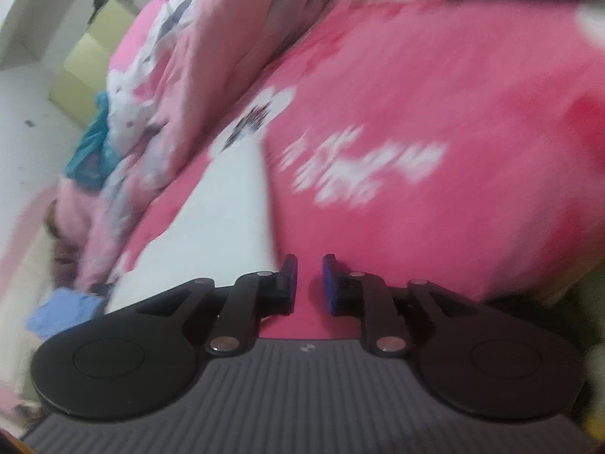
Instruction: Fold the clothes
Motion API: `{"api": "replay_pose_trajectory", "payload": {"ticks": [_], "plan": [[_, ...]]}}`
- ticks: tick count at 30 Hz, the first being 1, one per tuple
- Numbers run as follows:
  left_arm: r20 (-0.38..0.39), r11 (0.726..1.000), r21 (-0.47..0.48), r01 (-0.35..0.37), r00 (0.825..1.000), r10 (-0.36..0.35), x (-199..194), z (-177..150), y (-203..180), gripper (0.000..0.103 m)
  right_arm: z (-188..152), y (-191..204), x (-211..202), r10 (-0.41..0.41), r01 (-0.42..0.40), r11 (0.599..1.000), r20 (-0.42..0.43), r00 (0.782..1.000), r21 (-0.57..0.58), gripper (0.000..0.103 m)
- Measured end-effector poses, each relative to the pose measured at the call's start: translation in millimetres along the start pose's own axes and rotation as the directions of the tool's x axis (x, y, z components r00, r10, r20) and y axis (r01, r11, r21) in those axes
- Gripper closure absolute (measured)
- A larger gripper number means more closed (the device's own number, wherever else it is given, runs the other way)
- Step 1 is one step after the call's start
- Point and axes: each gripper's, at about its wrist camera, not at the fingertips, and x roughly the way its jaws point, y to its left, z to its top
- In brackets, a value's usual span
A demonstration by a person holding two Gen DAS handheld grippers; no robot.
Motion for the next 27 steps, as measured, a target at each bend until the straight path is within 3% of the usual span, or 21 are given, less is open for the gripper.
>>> {"api": "replay_pose_trajectory", "payload": {"ticks": [3,7,9,13,20,23,24,25,26,27], "plan": [[-0.018,0.998,-0.050,0.044,0.999,-0.045,-2,-3,2,0.064,4,12,-15,0.028,-0.027,0.999,0.027,0.999,-0.035,0.087],[-0.038,0.988,-0.119,0.102,0.994,-0.107,-5,-8,4,0.048,-7,40,-5,0.146,-0.148,0.987,-0.032,0.989,-0.069,0.077],[-0.046,0.980,-0.153,0.129,0.989,-0.138,-7,-10,5,0.048,-14,50,8,0.192,-0.196,0.979,-0.071,0.979,-0.056,0.076],[-0.051,0.957,-0.224,0.182,0.979,-0.198,2,-16,6,0.048,-22,45,27,0.159,-0.159,0.987,-0.108,0.981,0.015,0.075],[-0.023,0.950,-0.280,0.139,0.988,-0.152,23,-6,7,0.050,-24,25,13,0.138,-0.132,0.988,-0.064,0.988,0.084,0.075],[-0.014,0.962,-0.244,0.126,0.991,-0.134,23,-1,3,0.063,-20,16,11,0.134,-0.128,0.985,-0.043,0.990,0.113,0.074],[-0.010,0.965,-0.231,0.122,0.992,-0.128,22,0,1,0.080,-20,13,11,0.134,-0.128,0.984,-0.041,0.990,0.123,0.074],[-0.007,0.969,-0.218,0.118,0.993,-0.122,22,2,-1,0.088,-19,11,12,0.133,-0.127,0.983,-0.041,0.990,0.130,0.074],[-0.003,0.972,-0.205,0.113,0.993,-0.116,22,3,-2,0.089,-19,10,13,0.133,-0.126,0.982,-0.042,0.990,0.137,0.074],[0.027,0.971,-0.186,0.152,0.988,-0.149,15,5,-4,0.092,-19,8,14,0.133,-0.126,0.982,-0.042,0.990,0.144,0.074]]}}
